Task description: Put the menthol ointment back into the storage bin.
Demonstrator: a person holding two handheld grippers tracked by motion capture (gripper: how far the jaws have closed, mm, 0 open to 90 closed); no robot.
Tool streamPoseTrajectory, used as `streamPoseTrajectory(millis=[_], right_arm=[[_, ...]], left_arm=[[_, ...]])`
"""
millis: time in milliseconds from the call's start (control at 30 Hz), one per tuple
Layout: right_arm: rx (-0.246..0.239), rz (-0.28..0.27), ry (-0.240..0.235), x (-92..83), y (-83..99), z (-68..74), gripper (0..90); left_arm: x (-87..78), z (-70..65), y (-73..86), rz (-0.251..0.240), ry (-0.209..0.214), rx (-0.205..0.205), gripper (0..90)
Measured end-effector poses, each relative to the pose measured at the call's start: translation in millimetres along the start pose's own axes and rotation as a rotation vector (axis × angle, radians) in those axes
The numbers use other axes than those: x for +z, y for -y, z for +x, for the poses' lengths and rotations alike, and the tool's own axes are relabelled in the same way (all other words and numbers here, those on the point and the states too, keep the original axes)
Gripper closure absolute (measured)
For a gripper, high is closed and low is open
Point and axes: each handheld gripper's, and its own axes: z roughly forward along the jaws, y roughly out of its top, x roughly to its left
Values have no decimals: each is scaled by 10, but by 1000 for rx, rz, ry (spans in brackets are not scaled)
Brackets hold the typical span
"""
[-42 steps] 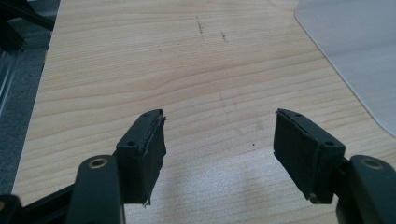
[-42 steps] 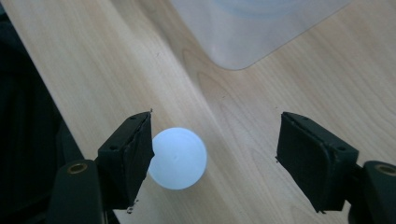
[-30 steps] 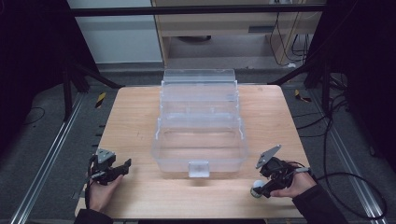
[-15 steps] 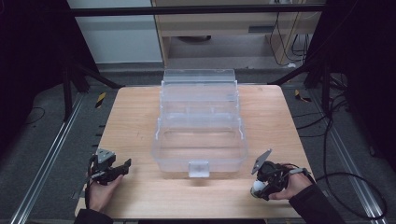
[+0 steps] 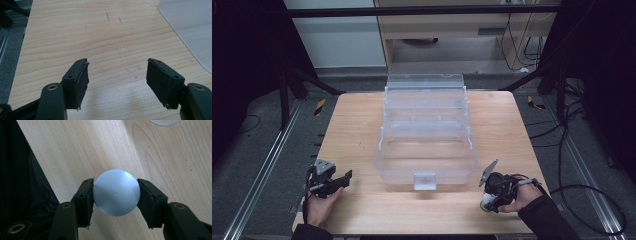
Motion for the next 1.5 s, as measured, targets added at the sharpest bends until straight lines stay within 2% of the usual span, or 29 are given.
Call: streamPoseTrajectory(millis=[300,367,667,700,867,1000,1333,1500], right_arm=[[-5,22,11,-28,-50,11,503],[7,21,9,-44,-58,13,504],[51,-39,18,-228,-79,-9,505],[69,-60,18,-280,-82,-19,505],[103,-90,21,-357,-88,-52,505],[122,-155,27,-457,-109,-81,505],[157,-220,39,-630,-137,-95,505],[163,-216,27,-724,-178,-90,505]], left_arm=[[-2,-4,-2,1,-2,3,339],[-1,-3,-2,2,-2,3,339],[10,-3,-1,9,-4,-3,339],[15,-5,0,11,-3,-1,339],[6,-11,-2,9,-3,4,339],[11,-3,-2,9,-3,-3,339],[12,1,-5,7,-3,-2,340],[18,-6,-5,9,-2,0,340]])
